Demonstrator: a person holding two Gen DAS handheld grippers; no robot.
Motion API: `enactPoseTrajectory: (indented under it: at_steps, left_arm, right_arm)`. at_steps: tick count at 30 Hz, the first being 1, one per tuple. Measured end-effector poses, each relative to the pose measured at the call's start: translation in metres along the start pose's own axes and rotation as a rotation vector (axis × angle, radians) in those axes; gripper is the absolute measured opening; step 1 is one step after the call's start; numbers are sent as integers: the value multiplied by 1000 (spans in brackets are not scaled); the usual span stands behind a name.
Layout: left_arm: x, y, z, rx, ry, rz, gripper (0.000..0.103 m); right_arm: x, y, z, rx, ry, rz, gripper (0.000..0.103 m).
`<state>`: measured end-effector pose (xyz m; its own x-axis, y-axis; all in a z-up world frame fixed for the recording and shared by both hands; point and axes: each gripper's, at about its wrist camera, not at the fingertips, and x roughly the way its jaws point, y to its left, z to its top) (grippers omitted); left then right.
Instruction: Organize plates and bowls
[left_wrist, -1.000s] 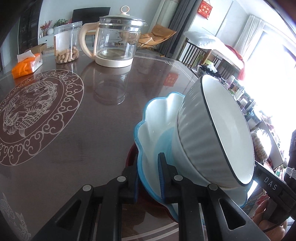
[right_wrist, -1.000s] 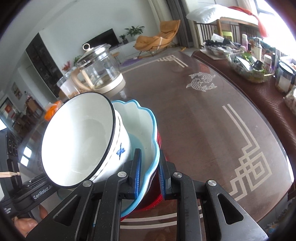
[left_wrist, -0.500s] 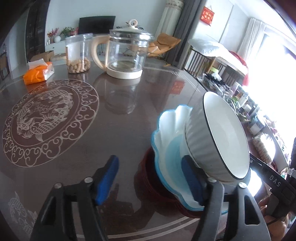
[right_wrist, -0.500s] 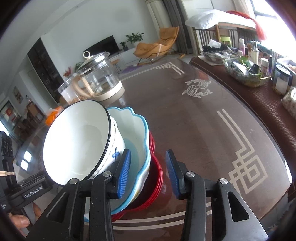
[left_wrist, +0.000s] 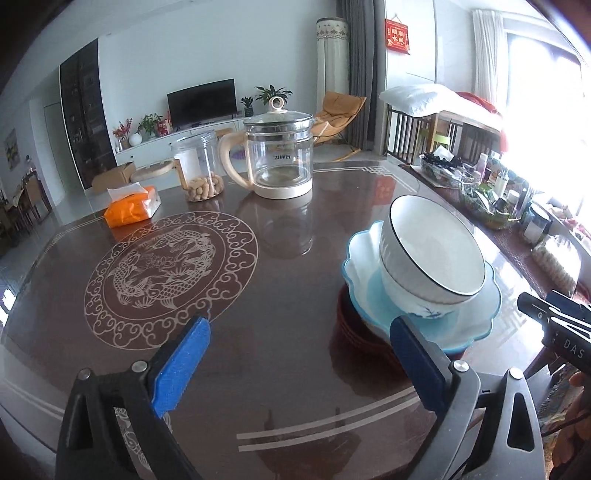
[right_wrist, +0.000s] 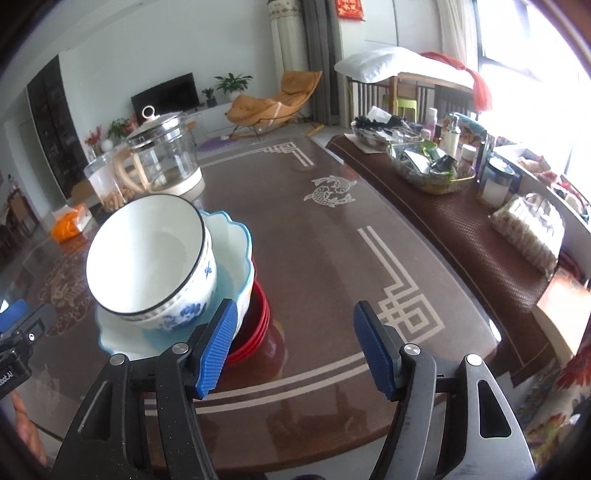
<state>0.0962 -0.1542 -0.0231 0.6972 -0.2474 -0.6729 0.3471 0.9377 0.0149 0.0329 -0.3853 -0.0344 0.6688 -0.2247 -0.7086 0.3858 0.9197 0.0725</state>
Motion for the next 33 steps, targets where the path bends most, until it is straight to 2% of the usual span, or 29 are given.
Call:
enactPoseTrajectory:
  at_steps: [3,8,12,16,20,23,27,29,33]
  left_arm:
    - [-11,5,-5,-8,11,-3,100]
    - [-31,10,-8,32,6,118,101]
    - [-57,16,-13,56,-40,179,101]
    - [-84,19,-18,65,-81,135,101]
    - [-91,21,-27,29,-8,108,101]
    - [-95,17,-32,7,-2,92,101]
    - [-96,2,-33,52,33,93,101]
    - [-97,-2,-34,46,35,94,101]
    - [-91,1,-34,-5,91,63,101]
  right_arm:
    - [-15,12,-12,-38,8,-20,70]
    - [-36,26,-24,-57,-3,-14,70]
    - [-47,38,-27,-76,-9,-21,70]
    - [-62,45,-28,-85,-23,-8,70]
    - [-79,47,-34,-70,-12,-1,70]
    - [-92,50,-42,-79,1,12,70]
    - [-105,56,-48,-95,15,30,70]
    - [-113,55,-48,-90,4,39,70]
    - [-121,55,-45,-84,-34,13,72]
